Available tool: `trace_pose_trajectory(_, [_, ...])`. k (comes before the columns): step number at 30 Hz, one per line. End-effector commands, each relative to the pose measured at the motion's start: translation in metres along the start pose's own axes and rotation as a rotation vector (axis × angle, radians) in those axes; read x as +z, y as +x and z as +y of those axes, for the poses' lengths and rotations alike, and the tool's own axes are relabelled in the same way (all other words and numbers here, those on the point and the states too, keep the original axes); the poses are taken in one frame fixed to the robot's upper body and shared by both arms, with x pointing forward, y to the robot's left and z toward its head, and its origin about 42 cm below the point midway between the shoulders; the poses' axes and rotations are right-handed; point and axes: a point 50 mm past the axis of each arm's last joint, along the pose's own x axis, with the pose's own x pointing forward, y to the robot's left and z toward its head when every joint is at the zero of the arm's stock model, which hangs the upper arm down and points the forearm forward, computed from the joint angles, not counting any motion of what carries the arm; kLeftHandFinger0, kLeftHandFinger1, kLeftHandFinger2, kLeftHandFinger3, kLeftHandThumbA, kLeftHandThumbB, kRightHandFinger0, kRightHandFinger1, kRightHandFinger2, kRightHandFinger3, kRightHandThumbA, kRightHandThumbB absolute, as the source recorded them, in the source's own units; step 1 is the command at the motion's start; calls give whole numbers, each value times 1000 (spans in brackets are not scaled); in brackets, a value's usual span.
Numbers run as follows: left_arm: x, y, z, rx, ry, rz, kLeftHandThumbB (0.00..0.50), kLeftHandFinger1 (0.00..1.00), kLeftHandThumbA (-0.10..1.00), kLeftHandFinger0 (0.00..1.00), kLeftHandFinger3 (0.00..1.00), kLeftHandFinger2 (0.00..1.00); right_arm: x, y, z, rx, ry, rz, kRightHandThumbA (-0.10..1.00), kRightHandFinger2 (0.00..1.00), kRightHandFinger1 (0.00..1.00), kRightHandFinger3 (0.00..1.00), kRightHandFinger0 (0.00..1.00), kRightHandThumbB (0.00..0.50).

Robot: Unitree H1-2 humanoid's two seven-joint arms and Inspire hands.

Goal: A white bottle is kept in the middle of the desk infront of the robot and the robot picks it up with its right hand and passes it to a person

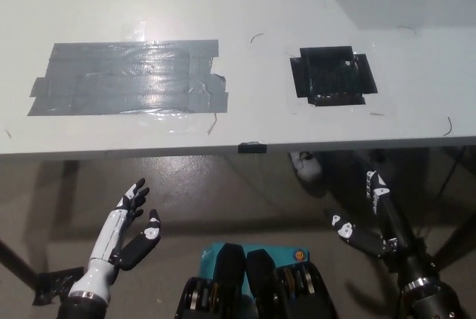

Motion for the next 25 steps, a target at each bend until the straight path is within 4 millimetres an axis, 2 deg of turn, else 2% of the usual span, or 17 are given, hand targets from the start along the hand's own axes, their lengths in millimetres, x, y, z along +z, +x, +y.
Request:
trace_pose_trajectory(1, [11, 6, 9, 11, 29, -64, 43, 1000, 275, 1000, 1000, 1000, 10, 11, -5, -11, -39, -104, 648, 1000, 1000, 1000, 1000, 249])
trace_pose_trajectory(5, [11, 7, 9, 7, 27, -60, 61, 1000, 288, 1000, 1000, 1000, 7, 11, -3, -5, -35, -93, 626, 1000, 1000, 1000, 1000, 233])
trace_pose_trajectory(7, [10, 7, 9, 3, 22, -60, 50, 1000, 264, 1000, 1000, 1000, 6, 11, -3, 1, -35, -87, 608, 1000, 1000, 1000, 1000, 224])
trace_pose_trajectory(10, [9, 7, 9, 0, 10, -51, 62, 1000, 257, 969, 1000, 1000, 7, 11, -2, 6, -38, -78, 613, 1000, 1000, 1000, 1000, 228])
trace_pose_trajectory(25, [10, 6, 8, -1, 22, -54, 69, 1000, 169, 983, 1000, 1000, 8, 13, -4, 16, -33, -62, 607, 1000, 1000, 1000, 1000, 211])
